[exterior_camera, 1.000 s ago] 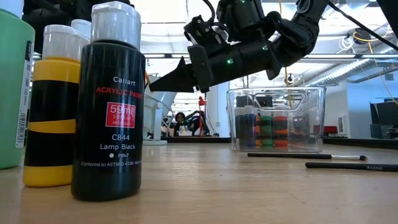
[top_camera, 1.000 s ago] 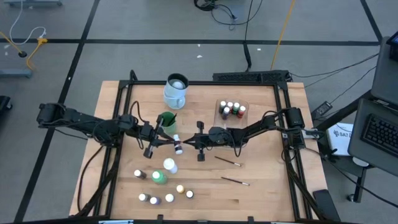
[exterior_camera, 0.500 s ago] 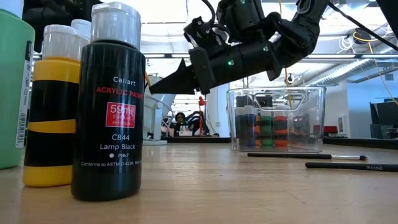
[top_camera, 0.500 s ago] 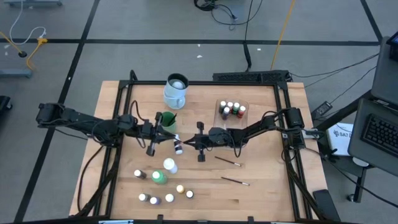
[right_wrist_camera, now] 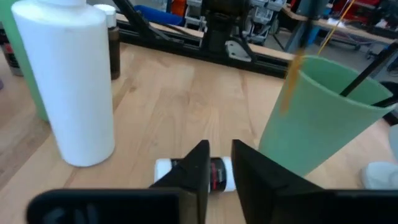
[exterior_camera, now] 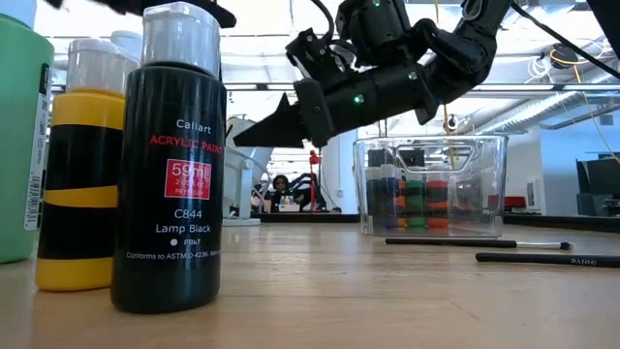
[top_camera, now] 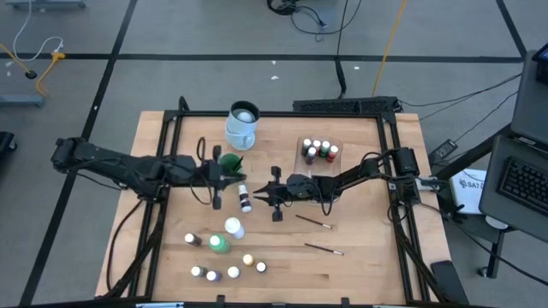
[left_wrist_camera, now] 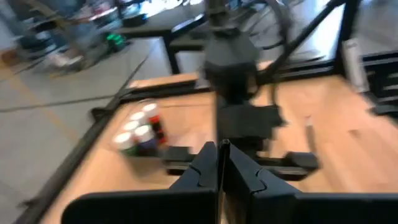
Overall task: Pick & Place Paint Supplies
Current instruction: Put the bottom paint brush into the cup
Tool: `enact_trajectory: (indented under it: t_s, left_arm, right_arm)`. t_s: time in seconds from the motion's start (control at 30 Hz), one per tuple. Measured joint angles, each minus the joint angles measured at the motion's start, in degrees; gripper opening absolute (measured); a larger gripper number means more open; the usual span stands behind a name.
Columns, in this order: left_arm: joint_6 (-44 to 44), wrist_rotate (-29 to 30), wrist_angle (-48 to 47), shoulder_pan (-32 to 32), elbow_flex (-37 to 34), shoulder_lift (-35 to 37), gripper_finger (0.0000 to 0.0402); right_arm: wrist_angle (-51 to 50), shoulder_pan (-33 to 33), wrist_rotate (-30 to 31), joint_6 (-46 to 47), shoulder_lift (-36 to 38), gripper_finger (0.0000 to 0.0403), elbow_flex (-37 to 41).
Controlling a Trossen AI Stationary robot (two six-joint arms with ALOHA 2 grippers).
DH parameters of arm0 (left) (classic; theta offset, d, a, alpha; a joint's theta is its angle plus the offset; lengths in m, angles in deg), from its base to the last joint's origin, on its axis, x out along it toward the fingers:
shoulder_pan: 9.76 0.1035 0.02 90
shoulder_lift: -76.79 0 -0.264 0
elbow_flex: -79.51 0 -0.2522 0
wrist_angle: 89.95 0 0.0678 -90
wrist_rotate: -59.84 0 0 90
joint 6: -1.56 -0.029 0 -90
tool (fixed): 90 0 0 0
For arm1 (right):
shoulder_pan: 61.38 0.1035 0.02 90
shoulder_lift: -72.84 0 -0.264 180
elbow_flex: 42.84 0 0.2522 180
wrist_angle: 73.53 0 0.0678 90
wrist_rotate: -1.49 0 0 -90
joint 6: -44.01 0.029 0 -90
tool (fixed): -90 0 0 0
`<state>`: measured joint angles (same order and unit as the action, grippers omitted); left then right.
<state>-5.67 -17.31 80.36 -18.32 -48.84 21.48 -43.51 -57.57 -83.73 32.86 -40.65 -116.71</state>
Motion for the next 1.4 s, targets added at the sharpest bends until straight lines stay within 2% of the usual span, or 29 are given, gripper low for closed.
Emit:
enact_trajectory:
  t_s: [0.17, 0.3, 0.4, 0.57, 0.7, 0.9, 1.1, 1.23, 1.4]
  left_arm:
    - [-0.1, 8.6, -7.9, -1.3, 8.8, -0.3, 0.0]
    - [2.0, 15.3, -17.3, -1.3, 15.0, -0.3, 0.0]
    - [4.5, 19.5, -22.0, -1.1, 16.0, -0.2, 0.0]
    - [8.7, 20.3, -29.2, 0.3, 15.9, -0.9, 0.0]
    - [10.6, 20.3, -28.5, 1.2, 12.4, -1.9, 0.0]
    - [10.7, 19.9, -19.7, 4.2, 3.8, -1.4, 0.0]
    - [9.9, 14.9, -12.1, 8.6, -2.2, -1.3, 0.0]
    - [9.9, 12.6, -8.5, 11.0, -5.0, -1.3, 0.0001]
    - [10.0, 10.7, -5.4, 13.6, -8.0, -1.3, 0.0001]
  right_arm:
    - [-0.4, 0.0, -0.2, 0.1, 0.0, 0.0104, 0.9]
    - [-0.5, 0.0, -0.3, 1.7, -0.1, 0.012, 1.6]
    - [0.2, 0.1, -0.3, 3.0, -0.1, 0.0119, 1.6]
    - [1.5, 0.4, -0.3, 3.4, -0.1, 0.0111, 1.6]
    - [1.8, 1.0, -0.3, 4.0, -0.1, 0.011, 1.6]
    - [3.6, 1.9, -0.4, 3.7, -0.1, 0.011, 1.6]
    - [3.4, 3.5, -0.4, 1.7, 0.3, 0.0109, 1.7]
    - [2.7, 5.4, -0.4, 0.1, 5.3, 0.01, 3.8]
    - [3.2, 7.3, 1.8, -0.7, 16.2, 0.0084, 12.5]
